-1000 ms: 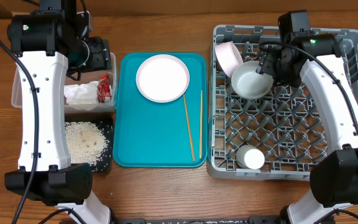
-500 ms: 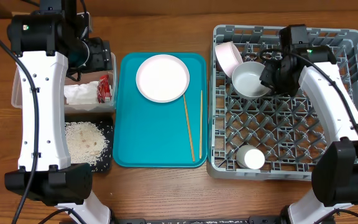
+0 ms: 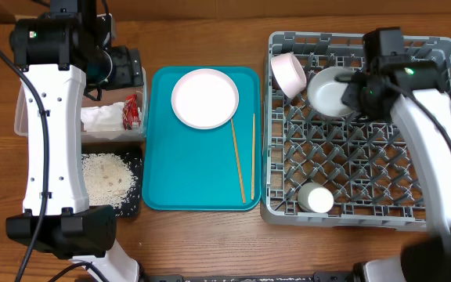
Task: Sort waste into correct bins and load items into the dishwasher
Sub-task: 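Move right gripper to the white plate on the teal tray and grasp its rim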
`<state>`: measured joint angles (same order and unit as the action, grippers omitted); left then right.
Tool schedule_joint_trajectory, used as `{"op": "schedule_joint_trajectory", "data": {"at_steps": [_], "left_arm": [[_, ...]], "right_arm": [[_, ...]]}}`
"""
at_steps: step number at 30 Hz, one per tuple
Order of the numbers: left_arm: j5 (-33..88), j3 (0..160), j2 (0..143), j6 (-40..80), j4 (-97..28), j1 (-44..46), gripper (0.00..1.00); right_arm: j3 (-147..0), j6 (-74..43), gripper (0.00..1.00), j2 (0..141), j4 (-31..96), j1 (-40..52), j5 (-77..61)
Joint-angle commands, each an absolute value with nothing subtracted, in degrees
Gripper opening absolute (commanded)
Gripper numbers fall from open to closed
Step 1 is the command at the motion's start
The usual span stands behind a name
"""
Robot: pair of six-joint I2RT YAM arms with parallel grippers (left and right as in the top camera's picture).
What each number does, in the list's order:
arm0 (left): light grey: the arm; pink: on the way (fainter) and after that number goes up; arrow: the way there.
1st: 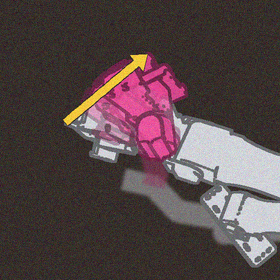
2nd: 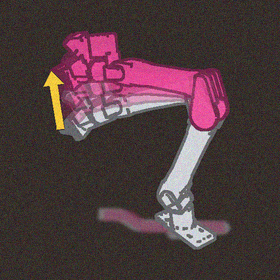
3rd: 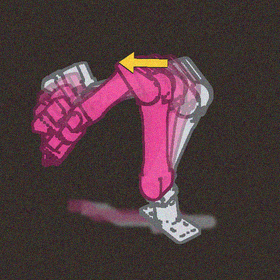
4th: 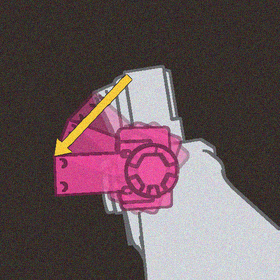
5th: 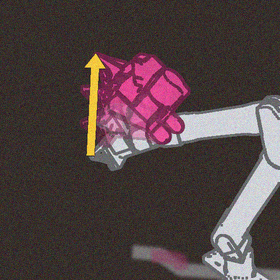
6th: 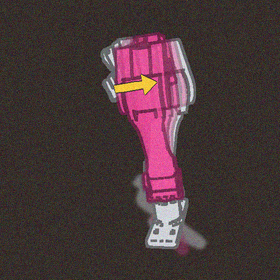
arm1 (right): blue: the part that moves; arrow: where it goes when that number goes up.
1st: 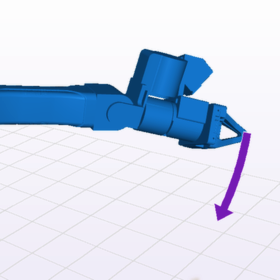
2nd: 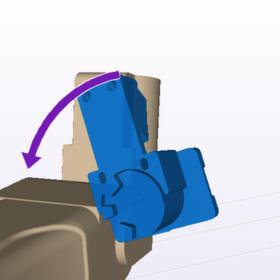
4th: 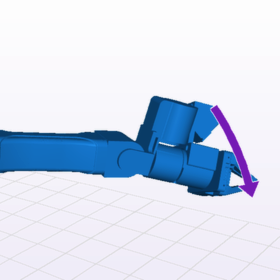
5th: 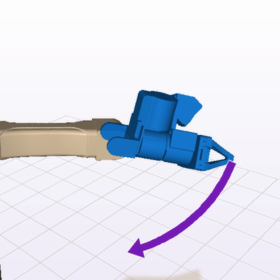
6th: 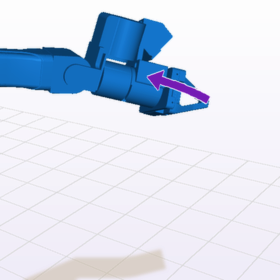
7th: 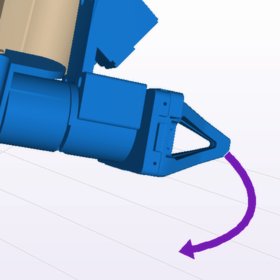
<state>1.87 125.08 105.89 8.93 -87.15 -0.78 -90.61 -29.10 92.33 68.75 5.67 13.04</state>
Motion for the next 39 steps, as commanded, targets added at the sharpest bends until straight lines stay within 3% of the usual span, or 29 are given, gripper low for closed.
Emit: {"op": "schedule_joint_trajectory", "data": {"at_steps": [1, 6, 10, 15, 24, 30, 39], "left_arm": [[-0.95, 124.81, 106.5, 9.41, -86.54, -0.73, 0.88], [-5.61, 124.81, 106.5, 9.41, -86.35, -0.73, 0.92], [-6.2, 124.81, 106.5, 9.41, -86.32, -0.73, 0.93], [-6.2, 124.81, 106.5, 9.41, -85.86, -0.73, 0.94], [-6.2, 124.81, 106.5, 9.41, -84.58, -0.73, 0.95], [-8.29, 124.81, 106.5, 9.41, -82.0, -1.17, 1.0], [-8.27, 124.81, 106.5, 9.41, -81.82, -1.58, 1.0]], "right_arm": [[-94.26, -28.77, 0.04, 82.85, 71.07, 13.58, 39.57], [-94.19, -28.71, 0.04, 88.44, 78.94, 29.1, 60.36], [-94.17, -28.49, 0.04, 96.2, 84.44, 33.41, 64.66], [-94.17, -28.77, 0.04, 105.25, 92.2, 33.85, 64.42], [-94.13, -28.69, 0.04, 107.5, 86.48, 34.02, 63.09], [-94.13, -21.12, 0.04, 107.5, 80.49, 34.06, 62.98], [-91.92, -17.52, 0.04, 107.5, 79.72, 34.06, 68.86]]}}
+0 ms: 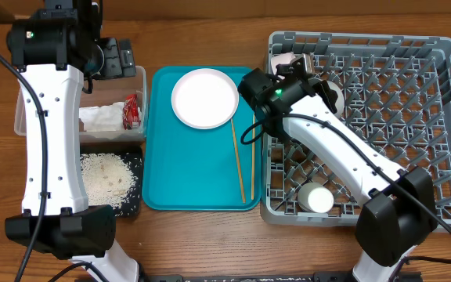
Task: Sort waste into correct bins and load items into the dishwasher
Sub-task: 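Move right gripper to the white plate on the teal tray and grasp its rim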
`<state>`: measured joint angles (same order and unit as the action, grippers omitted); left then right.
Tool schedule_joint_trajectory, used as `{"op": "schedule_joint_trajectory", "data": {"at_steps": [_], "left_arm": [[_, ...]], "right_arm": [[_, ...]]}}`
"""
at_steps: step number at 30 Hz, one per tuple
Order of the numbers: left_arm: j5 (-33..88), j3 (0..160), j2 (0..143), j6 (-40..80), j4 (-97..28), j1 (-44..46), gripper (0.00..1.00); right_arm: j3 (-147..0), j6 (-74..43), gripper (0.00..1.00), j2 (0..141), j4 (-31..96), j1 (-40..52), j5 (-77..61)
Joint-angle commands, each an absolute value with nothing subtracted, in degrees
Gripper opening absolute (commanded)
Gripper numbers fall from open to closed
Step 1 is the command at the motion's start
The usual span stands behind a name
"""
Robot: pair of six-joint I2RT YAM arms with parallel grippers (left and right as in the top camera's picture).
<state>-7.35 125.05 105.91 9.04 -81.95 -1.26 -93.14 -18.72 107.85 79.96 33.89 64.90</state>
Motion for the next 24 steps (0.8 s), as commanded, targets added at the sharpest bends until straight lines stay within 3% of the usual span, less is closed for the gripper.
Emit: {"op": "schedule_joint_trajectory", "data": {"at_steps": [1, 20, 21, 23, 24], "left_arm": [[-8.29, 124.81, 106.5, 9.41, -81.8, -1.58, 1.0], [-8.27, 124.81, 106.5, 9.41, -81.8, -1.58, 1.0], [-8.27, 124.81, 106.5, 9.41, -81.82, -1.58, 1.0], [-8.27, 124.81, 106.5, 9.41, -81.8, -1.58, 1.0], [-8.27, 124.81, 106.5, 9.41, -81.8, -1.58, 1.0]], "right_arm": [[-91.53, -17.5, 0.04, 107.5, 79.7, 34.06, 69.67], [-79.48, -4.47, 0.05, 107.5, 67.16, 42.72, 74.91], [-79.48, -4.51, 0.1, 107.5, 67.11, 43.33, 74.87], [-79.5, -4.67, 0.31, 107.5, 66.63, 45.25, 74.08], [-79.5, -4.69, 0.36, 107.5, 66.61, 46.39, 72.97]]}}
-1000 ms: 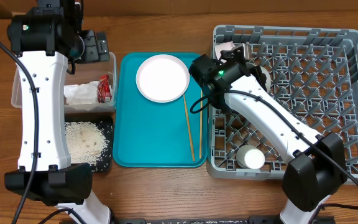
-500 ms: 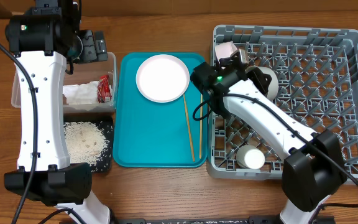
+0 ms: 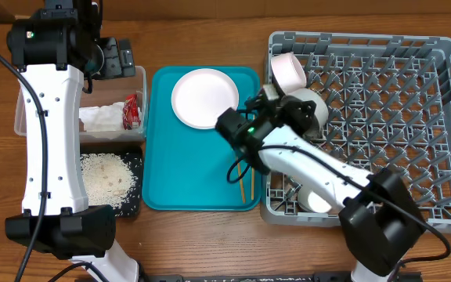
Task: Sort waste into correct bins and load items into the dishwasher
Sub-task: 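Move right gripper to the white plate on the teal tray and grasp its rim, then lift the white plate with right gripper and carry it into the rack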
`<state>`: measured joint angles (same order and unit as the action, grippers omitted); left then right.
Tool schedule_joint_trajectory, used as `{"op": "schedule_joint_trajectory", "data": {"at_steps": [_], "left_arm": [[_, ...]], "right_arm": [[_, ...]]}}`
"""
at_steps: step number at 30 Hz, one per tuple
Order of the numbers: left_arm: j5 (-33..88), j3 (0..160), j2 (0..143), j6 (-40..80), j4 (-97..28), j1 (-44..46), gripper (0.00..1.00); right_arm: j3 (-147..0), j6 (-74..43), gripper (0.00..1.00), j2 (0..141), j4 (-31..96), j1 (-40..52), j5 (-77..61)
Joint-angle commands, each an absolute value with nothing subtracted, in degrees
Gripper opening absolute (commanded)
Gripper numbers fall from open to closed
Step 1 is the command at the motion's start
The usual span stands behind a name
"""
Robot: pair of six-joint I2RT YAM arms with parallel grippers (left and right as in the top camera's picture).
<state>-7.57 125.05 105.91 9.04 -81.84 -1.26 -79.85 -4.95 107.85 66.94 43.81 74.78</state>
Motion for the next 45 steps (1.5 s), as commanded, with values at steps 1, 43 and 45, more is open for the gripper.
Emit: {"op": "schedule_joint_trajectory", "data": {"at_steps": [1, 43, 45], "left_arm": [[-8.27, 124.81, 106.5, 9.41, -81.82, -1.58, 1.0], [-8.27, 124.81, 106.5, 9.41, -81.82, -1.58, 1.0], [-8.27, 124.81, 106.5, 9.41, -81.82, -1.58, 1.0]], "right_arm": [[-79.5, -4.67, 0.45, 107.5, 66.46, 47.46, 71.77], [-93.91, -38.22, 0.5, 124.62, 33.89, 31.14, 2.94], [-93.91, -38.19, 0.4, 126.58, 33.21, 31.14, 2.94]]}}
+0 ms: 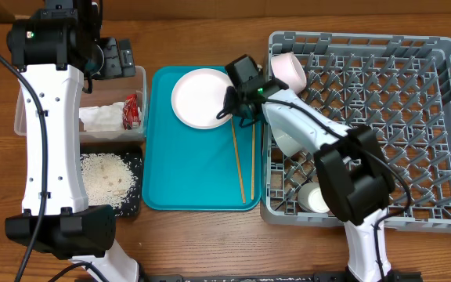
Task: Sort waste into correct bins and load items into the dishwasher
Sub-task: 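Lift the white plate with right gripper and carry it into the rack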
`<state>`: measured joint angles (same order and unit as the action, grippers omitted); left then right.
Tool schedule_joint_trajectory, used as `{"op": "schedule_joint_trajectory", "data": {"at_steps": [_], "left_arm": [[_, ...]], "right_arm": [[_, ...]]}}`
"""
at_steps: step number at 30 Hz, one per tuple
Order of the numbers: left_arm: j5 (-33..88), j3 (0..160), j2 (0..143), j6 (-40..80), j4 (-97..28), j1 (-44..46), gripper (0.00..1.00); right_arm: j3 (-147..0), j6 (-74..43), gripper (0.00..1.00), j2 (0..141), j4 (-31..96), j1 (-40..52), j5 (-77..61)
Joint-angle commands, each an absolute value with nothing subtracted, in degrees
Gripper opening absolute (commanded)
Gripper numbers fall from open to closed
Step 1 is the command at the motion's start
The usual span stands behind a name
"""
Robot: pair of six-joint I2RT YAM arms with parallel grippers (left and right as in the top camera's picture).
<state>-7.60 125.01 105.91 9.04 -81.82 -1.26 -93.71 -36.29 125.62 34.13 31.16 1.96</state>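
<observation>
A white plate point(200, 98) lies at the far end of the teal tray point(186, 180). Two wooden chopsticks point(239, 164) lie along the tray's right side. My right gripper point(227, 108) reaches from the rack side and sits at the plate's right rim, above the chopsticks' far ends; its jaws are hidden under the wrist. My left gripper point(124, 59) hovers open and empty over the far edge of the clear waste bin point(139, 102). The grey dishwasher rack point(382, 157) holds a pink cup point(288, 72), a white cup point(313, 200) and a white bowl point(288, 145) mostly hidden behind my right arm.
The clear bin holds a crumpled white tissue point(100, 117) and a red wrapper point(132, 110). A black tray with spilled rice point(108, 178) sits in front of it. My left arm runs down the left side of the table.
My right gripper has moved from the middle of the tray, beside the chopsticks, to the far end at the plate's right rim. The left arm and all objects are unchanged.
My right gripper was first over the white bowl at the rack's far left, and my left gripper over the clear bin. The right gripper was then at the rack's left edge, then over the tray by the chopsticks, and now at the plate. The left gripper drew back slightly and held still.
</observation>
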Motion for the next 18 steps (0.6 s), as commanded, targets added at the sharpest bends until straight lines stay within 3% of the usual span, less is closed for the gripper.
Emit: {"op": "schedule_joint_trajectory", "data": {"at_steps": [1, 3, 7, 14, 18], "left_arm": [[-8.27, 124.81, 106.5, 9.41, -81.8, -1.58, 1.0], [-8.27, 124.81, 106.5, 9.41, -81.8, -1.58, 1.0], [-8.27, 124.81, 106.5, 9.41, -81.82, -1.58, 1.0], [-8.27, 124.81, 106.5, 9.41, -81.8, -1.58, 1.0], [-8.27, 124.81, 106.5, 9.41, -81.8, -1.58, 1.0]], "right_arm": [[-93.91, -38.24, 0.36, 127.26, 32.93, 31.18, 2.92], [-93.91, -38.79, 0.28, 128.25, 32.71, 31.29, 2.92], [-93.91, -39.29, 0.04, 128.95, 32.77, 31.31, 2.92], [-95.59, -38.5, 0.04, 128.68, 32.95, 31.59, 3.55], [-101.14, -31.92, 0.04, 125.36, 36.62, 31.35, 6.61]]}}
